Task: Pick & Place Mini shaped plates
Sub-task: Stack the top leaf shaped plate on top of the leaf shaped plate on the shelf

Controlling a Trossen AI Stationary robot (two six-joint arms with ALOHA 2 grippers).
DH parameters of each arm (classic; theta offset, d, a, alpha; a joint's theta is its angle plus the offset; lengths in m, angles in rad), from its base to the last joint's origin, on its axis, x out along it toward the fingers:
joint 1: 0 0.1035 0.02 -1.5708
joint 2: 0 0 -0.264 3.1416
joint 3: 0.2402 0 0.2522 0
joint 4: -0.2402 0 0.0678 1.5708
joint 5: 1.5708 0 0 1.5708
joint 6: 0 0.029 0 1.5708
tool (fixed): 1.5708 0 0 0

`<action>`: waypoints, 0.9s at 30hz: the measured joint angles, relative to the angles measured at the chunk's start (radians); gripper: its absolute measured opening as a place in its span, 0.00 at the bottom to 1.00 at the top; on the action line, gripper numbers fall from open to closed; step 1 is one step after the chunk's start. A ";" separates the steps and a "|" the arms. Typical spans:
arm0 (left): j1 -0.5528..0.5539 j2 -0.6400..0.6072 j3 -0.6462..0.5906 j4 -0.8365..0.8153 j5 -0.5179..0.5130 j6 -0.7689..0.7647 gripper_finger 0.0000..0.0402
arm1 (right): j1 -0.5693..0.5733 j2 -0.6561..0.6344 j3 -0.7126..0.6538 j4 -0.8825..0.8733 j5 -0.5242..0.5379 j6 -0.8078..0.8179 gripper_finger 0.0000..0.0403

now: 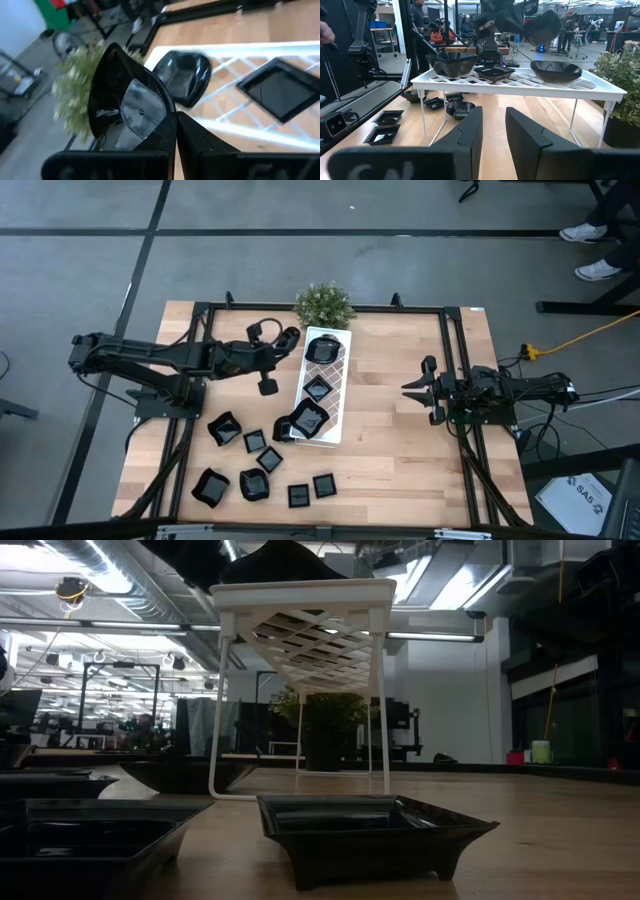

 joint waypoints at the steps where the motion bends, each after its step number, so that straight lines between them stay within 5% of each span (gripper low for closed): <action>1: 0.000 0.012 0.007 0.008 0.005 0.022 0.01 | 0.000 0.000 0.000 0.000 0.000 0.000 0.21; 16: 0.000 0.240 0.170 0.060 0.031 0.210 0.01 | 0.000 0.000 0.000 0.000 0.000 0.000 0.21; 27: 0.000 0.303 0.181 0.160 0.080 0.255 0.01 | 0.000 0.000 0.000 0.000 0.000 0.000 0.21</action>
